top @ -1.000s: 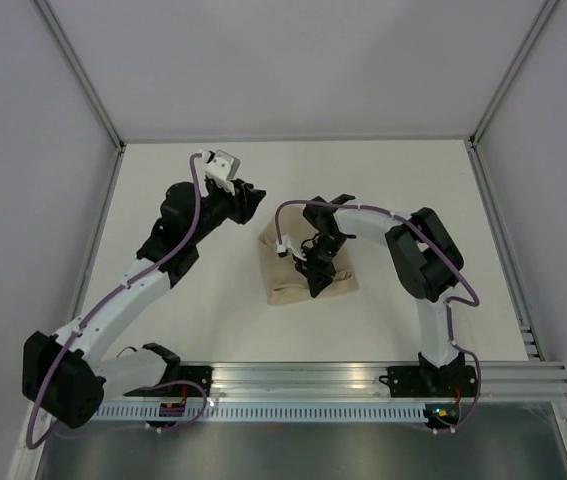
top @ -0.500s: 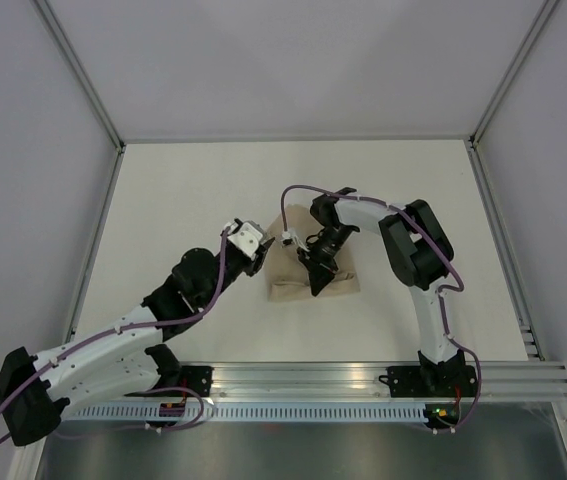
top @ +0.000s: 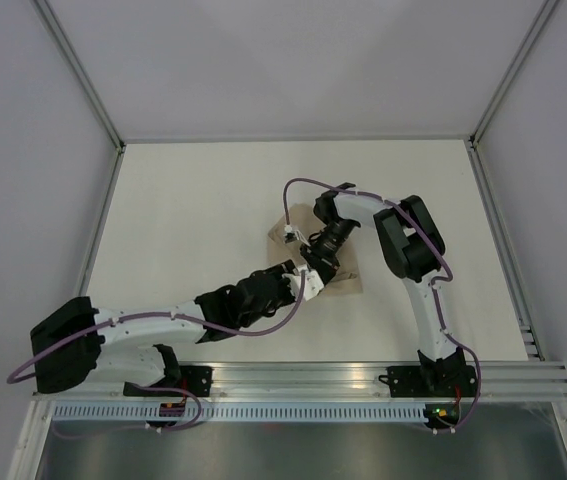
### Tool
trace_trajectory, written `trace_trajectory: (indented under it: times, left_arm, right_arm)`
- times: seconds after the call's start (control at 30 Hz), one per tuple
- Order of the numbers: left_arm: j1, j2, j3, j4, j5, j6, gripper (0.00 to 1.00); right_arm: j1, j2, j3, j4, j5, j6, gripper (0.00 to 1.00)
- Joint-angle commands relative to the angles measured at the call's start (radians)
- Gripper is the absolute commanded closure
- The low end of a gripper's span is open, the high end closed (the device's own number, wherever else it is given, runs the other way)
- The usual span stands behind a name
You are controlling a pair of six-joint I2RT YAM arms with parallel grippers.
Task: Fold the napkin, place the utensils inside, and roll it up
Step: Roll the napkin at the center of the board.
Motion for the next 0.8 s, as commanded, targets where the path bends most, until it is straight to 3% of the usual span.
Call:
trace_trajectory:
  times: [0.0,0.3,0.77]
  left_arm:
    - [-0.05,0.075,0.007,0.021,-0.007,0.045,0.49]
    - [-0.096,0.313,0.004,0.195,-0.01,0.08,0.49]
    - [-0.059,0.515,0.028,0.364,-0.019,0.094,0.48]
  right_arm:
    - [-0.021,0.051,0.028,0.01,0.053,-0.071,0.84]
    - [-0.024,0.066,0.028,0.002,0.056,-0.074,0.84]
    - [-0.025,0.092,0.046,-0.015,0.07,-0.071,0.84]
